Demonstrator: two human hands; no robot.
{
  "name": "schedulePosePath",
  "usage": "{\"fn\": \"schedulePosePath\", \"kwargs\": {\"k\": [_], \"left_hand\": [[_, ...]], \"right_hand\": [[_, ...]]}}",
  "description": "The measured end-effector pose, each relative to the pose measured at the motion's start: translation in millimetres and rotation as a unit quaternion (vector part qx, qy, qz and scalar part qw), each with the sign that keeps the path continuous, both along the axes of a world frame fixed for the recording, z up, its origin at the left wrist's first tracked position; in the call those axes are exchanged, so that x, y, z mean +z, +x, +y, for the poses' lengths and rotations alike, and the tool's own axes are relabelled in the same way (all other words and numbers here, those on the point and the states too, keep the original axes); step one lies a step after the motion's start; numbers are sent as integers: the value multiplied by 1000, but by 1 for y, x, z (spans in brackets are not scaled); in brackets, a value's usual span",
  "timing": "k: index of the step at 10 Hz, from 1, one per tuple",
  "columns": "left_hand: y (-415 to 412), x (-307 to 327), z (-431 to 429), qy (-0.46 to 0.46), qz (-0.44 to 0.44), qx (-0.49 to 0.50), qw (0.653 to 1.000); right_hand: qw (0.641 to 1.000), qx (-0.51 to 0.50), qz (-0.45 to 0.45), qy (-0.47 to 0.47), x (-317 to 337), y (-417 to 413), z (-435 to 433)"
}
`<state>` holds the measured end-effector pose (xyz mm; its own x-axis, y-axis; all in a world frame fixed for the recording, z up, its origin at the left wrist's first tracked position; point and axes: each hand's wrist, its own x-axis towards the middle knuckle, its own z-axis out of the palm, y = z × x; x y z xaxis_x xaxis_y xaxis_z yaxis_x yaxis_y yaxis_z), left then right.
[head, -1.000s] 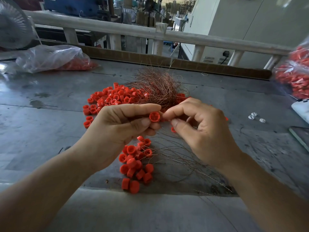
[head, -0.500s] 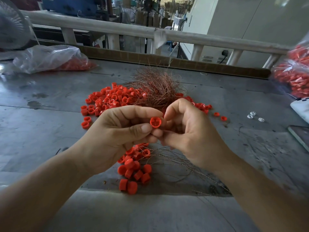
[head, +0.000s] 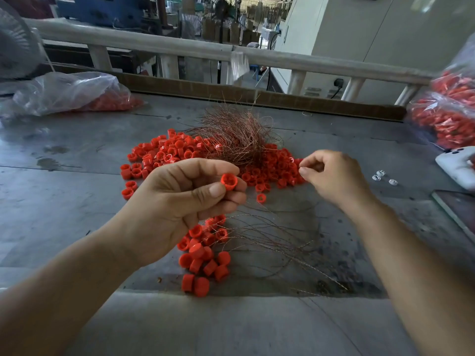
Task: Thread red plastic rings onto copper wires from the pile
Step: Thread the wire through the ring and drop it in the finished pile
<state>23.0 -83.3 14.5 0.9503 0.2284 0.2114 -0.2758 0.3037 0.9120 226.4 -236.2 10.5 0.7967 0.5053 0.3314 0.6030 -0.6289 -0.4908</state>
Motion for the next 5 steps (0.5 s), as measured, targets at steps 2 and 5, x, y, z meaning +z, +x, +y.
{"fn": "schedulePosePath", "kwargs": {"k": [2,5], "left_hand": [[-1,1,0,5,-4,-3,1000],[0,1,0,11,-4,-9,1000]], "right_hand": [[999,2,35,-35,-17,12,3],[997,3,11,-75,-15,3,7]]}}
